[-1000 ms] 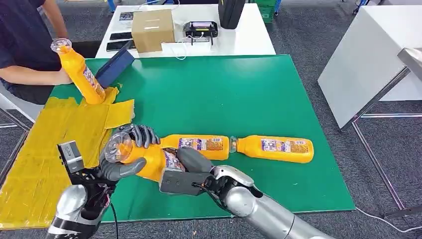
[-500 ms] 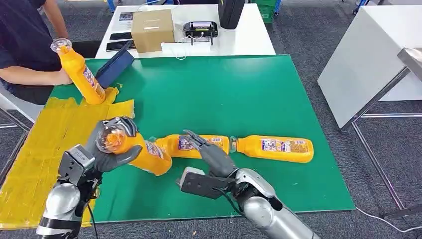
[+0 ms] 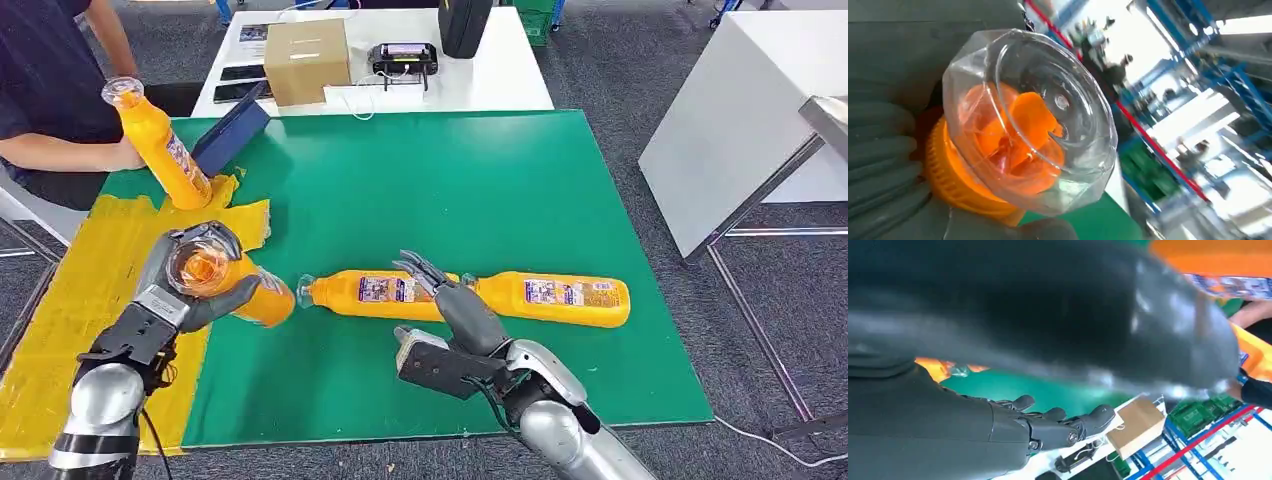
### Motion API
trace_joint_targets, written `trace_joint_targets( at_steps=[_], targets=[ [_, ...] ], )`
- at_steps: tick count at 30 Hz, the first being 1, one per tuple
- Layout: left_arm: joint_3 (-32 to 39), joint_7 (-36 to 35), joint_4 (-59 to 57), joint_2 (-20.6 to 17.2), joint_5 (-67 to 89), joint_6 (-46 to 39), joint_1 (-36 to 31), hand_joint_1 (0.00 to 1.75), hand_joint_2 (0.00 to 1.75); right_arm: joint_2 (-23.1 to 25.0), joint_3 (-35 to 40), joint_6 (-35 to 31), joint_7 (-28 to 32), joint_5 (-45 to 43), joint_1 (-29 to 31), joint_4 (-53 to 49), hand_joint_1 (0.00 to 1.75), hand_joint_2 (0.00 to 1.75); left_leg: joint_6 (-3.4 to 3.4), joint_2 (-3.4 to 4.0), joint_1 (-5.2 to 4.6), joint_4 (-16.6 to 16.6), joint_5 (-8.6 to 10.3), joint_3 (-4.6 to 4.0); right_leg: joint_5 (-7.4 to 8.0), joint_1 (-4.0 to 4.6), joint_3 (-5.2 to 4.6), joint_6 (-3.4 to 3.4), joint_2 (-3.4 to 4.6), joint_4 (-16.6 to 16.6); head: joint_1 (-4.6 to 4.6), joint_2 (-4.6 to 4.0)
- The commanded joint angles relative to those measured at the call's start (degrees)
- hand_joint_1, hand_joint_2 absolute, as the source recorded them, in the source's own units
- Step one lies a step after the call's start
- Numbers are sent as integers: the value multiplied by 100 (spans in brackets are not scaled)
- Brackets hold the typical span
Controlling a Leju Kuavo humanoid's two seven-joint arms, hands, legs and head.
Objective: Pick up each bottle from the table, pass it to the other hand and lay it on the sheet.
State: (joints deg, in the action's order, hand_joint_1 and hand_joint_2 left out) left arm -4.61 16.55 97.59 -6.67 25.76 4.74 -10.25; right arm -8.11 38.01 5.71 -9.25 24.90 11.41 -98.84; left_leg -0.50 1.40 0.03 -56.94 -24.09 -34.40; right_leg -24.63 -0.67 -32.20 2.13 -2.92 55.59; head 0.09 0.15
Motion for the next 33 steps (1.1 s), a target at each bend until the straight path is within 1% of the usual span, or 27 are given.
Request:
trace_joint_targets(
  at_steps=[1,3,4,6,9,13,16,19,22,23,24,25,26,30,31,32,33],
  targets=[
    [-466,-200,-492,-785,3142,-1386,-491,175,175,-277,-88,30,-49,-9,-63,-259,0,0,6,-27,8,-8,-6,12,-11,4,20,-10,9,5,2,0],
    [-769,-369,-706,-1027,4110,-1652,-549,175,175,-297,-93,53,-79,-38,-27,-265,0,0,5,-17,5,-2,-2,8,-5,2,11,-7,8,2,0,0],
    [-950,-428,-918,-1096,4369,-1712,-591,175,175,-297,-86,71,-106,-70,22,-243,0,0,7,-22,8,-3,-5,17,-8,4,22,-10,13,2,-2,0],
    [-1256,-539,-1229,-1241,4759,-1701,-657,175,175,-292,-77,94,-132,-94,78,-214,0,0,2,-17,0,4,3,8,-3,-2,9,-4,-2,-1,0,0],
    [-1681,-590,-1809,-1380,4976,-1570,-832,175,175,-318,-59,139,-187,-111,199,-147,0,0,6,-26,5,4,0,25,-7,-1,28,-10,10,-3,0,0],
    [-1999,-646,-2539,-1384,4841,-1273,-1151,175,175,-335,-153,180,-271,-106,357,80,0,0,3,-15,0,3,3,11,-3,-3,12,-4,3,-1,0,0],
    [-2185,-605,-2926,-1342,4628,-993,-1353,175,175,-310,-235,246,-306,-170,442,253,0,0,5,-19,4,2,2,19,-4,-1,23,-7,10,-3,2,0],
    [-2405,-267,-3279,-1356,4182,-634,-1534,175,175,-272,-210,348,-292,-196,560,403,0,0,6,-24,7,1,0,22,-5,2,29,-9,12,-3,0,0],
    [-2435,-235,-3358,-1387,4143,-623,-1581,175,175,-242,-205,348,-292,-194,607,475,0,0,2,-6,4,2,3,9,1,1,12,-5,11,-2,0,0],
    [-2435,-235,-3358,-1387,4143,-623,-1581,0,0,-242,-205,348,-292,-194,607,475,0,0,4,-8,7,1,0,19,-2,3,22,-8,22,-2,2,0],
    [-2570,-393,-3465,-1414,4158,-421,-1718,0,0,-258,-138,413,-338,-151,690,555,0,0,2,-6,2,3,2,14,0,0,16,-5,15,-2,0,0],
    [-2627,-435,-3551,-1387,4188,-464,-1786,0,0,-252,-83,461,-421,-88,786,677,0,0,6,-8,6,4,-2,28,-4,1,31,-10,27,-2,0,0],
    [-2587,-413,-3638,-1299,4060,-507,-1831,0,0,-278,9,589,-627,37,943,860,0,175,4,-9,7,0,2,14,-1,3,19,-8,18,0,0,0],
    [-2580,-405,-3663,-1279,4029,-515,-1845,0,0,-285,34,632,-666,53,996,930,0,175,5,-11,8,0,0,18,-2,4,23,-9,21,0,0,0],
    [-2622,-392,-3747,-1225,4012,-541,-1929,0,0,-299,122,739,-716,105,1193,1188,0,175,7,-12,10,-1,-1,22,-3,5,27,-11,26,1,0,0],
    [-2713,-444,-3905,-1139,4046,-537,-2112,0,0,-263,252,730,-696,568,1477,1667,0,175,5,-11,7,-2,1,15,-1,3,20,-8,20,1,-2,0],
    [-2749,-442,-3965,-1101,4017,-517,-2215,0,0,-193,255,703,-549,790,1596,1974,0,175,3,-7,6,-1,3,11,1,3,15,-6,18,1,0,0]
  ],
)
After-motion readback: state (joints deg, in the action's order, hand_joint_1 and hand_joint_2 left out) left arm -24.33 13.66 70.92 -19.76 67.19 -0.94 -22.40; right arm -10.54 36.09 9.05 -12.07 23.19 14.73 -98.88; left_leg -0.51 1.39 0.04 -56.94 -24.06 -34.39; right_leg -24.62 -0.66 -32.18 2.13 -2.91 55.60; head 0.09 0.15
